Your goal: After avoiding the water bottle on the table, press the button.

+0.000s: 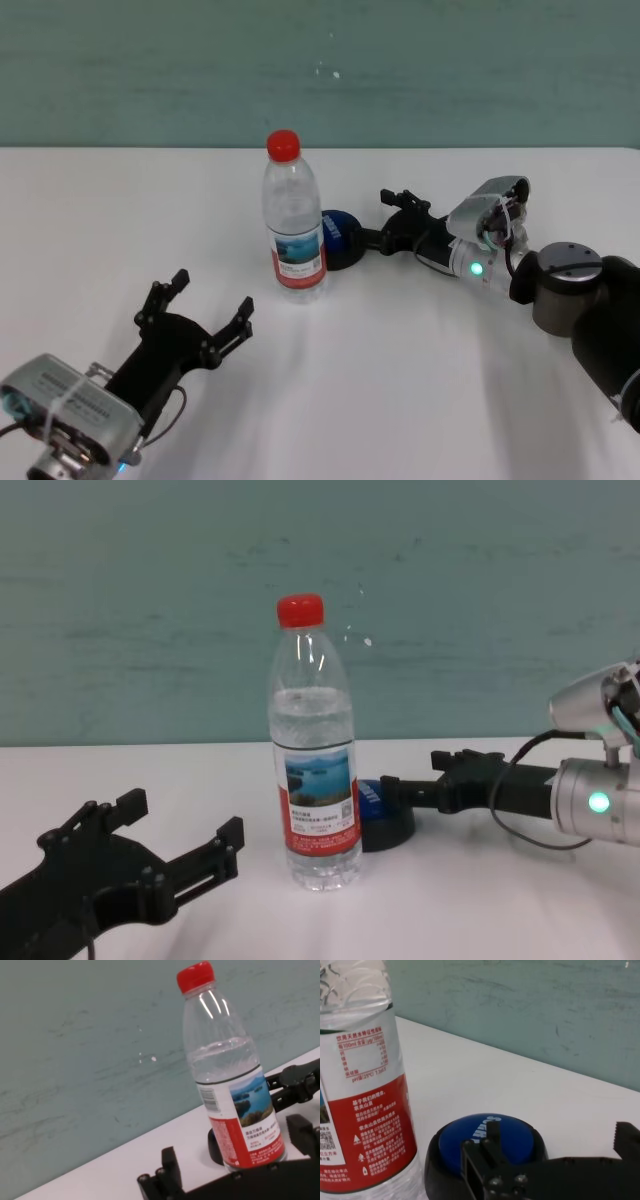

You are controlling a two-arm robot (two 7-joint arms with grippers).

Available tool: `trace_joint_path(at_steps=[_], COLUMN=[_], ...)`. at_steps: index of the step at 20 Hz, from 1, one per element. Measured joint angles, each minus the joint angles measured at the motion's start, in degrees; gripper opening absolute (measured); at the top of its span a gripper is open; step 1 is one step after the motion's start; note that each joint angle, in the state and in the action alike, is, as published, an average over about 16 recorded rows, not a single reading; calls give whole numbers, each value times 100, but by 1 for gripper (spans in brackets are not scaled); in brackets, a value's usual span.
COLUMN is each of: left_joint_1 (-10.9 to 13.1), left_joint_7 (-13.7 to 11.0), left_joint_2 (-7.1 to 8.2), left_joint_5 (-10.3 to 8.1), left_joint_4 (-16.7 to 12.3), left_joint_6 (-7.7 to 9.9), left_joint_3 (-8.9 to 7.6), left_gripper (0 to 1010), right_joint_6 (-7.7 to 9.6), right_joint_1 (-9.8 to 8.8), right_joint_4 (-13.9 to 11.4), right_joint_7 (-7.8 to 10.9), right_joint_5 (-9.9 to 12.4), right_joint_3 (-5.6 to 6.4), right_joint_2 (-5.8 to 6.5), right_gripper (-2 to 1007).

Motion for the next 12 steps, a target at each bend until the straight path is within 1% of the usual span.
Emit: trace_joint_path(at_steps=[3, 5, 8, 12], left_joint_1=[0, 0, 0, 0], left_joint_7=[0, 0, 0, 0], left_joint_2=[0, 0, 0, 0], left_joint_5=[0, 0, 0, 0], left_joint_4=[0, 0, 0, 0], left_joint_6=[0, 0, 0, 0], left_joint_3=[0, 0, 0, 0], left_gripper=[1000, 1000, 1000, 1000], right_joint_6=[-1, 13, 55, 127], right_joint_1=[-7, -36, -126, -290], right_joint_4=[-6, -77, -316, -759], right_joint_7=[8, 8, -4, -41], right_joint_5=[-22, -27, -6, 51], right_joint_3=[22, 41, 75, 118], right_joint_2=[-8, 1, 48, 149], right_gripper=[1004, 1004, 1004, 1004])
